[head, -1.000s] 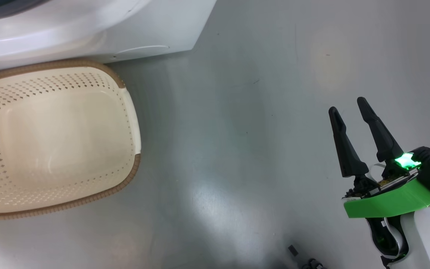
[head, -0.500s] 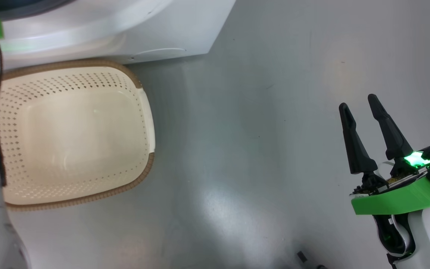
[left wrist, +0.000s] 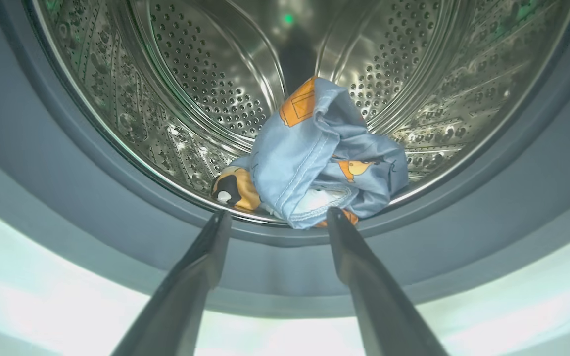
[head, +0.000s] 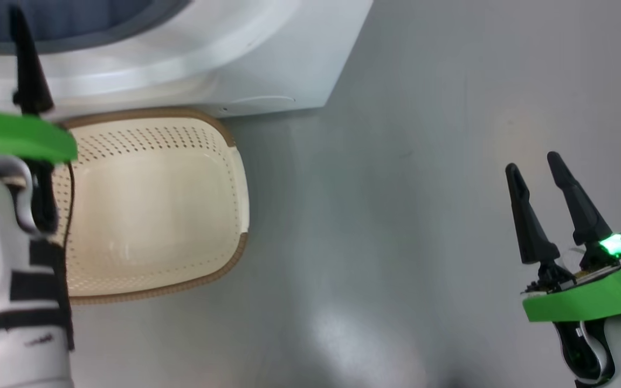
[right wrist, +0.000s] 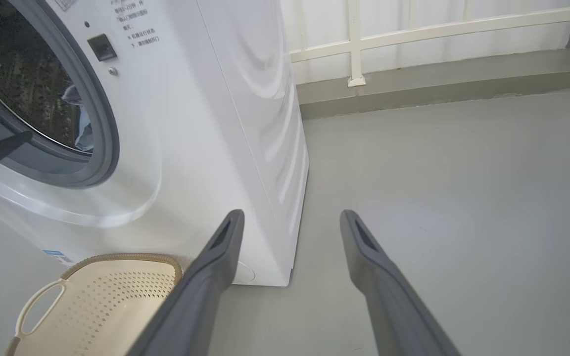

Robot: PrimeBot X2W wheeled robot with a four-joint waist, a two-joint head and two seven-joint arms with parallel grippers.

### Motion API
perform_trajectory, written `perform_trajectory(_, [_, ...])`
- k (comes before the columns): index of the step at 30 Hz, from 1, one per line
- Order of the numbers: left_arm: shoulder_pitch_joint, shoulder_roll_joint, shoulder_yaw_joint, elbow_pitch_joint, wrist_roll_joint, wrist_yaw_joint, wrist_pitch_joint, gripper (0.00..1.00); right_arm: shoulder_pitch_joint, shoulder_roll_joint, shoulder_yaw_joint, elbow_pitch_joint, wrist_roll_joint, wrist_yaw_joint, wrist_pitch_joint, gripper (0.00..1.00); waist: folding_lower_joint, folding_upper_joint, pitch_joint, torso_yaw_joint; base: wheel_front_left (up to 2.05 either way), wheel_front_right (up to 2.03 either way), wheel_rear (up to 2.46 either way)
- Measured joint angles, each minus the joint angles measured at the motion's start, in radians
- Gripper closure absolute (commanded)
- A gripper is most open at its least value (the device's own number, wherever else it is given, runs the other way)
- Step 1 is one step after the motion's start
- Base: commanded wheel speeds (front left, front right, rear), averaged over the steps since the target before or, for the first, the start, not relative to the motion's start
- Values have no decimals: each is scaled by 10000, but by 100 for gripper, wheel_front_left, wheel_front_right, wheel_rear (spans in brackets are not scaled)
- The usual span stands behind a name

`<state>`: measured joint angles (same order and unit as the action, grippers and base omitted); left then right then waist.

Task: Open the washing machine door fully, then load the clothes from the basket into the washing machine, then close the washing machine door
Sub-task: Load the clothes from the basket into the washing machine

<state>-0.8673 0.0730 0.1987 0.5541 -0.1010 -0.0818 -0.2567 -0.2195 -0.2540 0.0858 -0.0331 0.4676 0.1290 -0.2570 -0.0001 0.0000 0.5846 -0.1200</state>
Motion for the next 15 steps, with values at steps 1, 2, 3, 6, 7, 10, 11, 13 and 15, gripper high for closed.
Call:
perform_trajectory(1, [238, -58, 65, -109, 0, -10, 0, 0, 44, -23, 4, 0, -8, 0, 0, 0, 0, 0, -88, 41, 0, 0, 0])
perform_trajectory(2, [459, -92, 119, -192, 0, -17, 0, 0, 124, -40, 6, 8, -29, 0, 0, 0, 1, 0, -176, 79, 0, 0, 0])
perform_trajectory(3, [686, -130, 140, -276, 0, -35, 0, 0, 212, -50, 4, 31, -35, 0, 0, 0, 0, 1, -266, 118, 0, 0, 0])
perform_trajectory(6, [1324, -267, 134, -506, 90, -111, 0, 0, 443, -96, -6, 107, -44, 0, 0, 0, 0, 0, -544, 238, 0, 0, 0])
perform_trajectory(7, [1530, -280, 104, -577, 182, -113, 2, 0, 538, -119, -13, 119, -46, 0, 0, 0, 0, 0, -641, 278, 0, 0, 0])
perform_trajectory(10, [2088, -314, 38, -865, 301, -125, 0, 0, 708, -230, -15, 155, -73, 2, 0, 0, 0, 0, -928, 394, 0, 0, 0])
perform_trajectory(11, [2469, -341, 25, -1034, 341, -157, 2, 0, 830, -278, -15, 207, -73, 0, 0, 0, 0, 0, -1138, 459, 0, 0, 0])
perform_trajectory(13, [2895, -357, -21, -1198, 387, -199, 2, 0, 1004, -295, -17, 251, -73, 0, 0, 0, 0, 0, -1356, 513, 0, 0, 0])
perform_trajectory(15, [3371, -376, -38, -1342, 393, -199, 0, 0, 1192, -309, -23, 297, -73, 0, 0, 0, 0, 1, -1593, 558, 0, 0, 0])
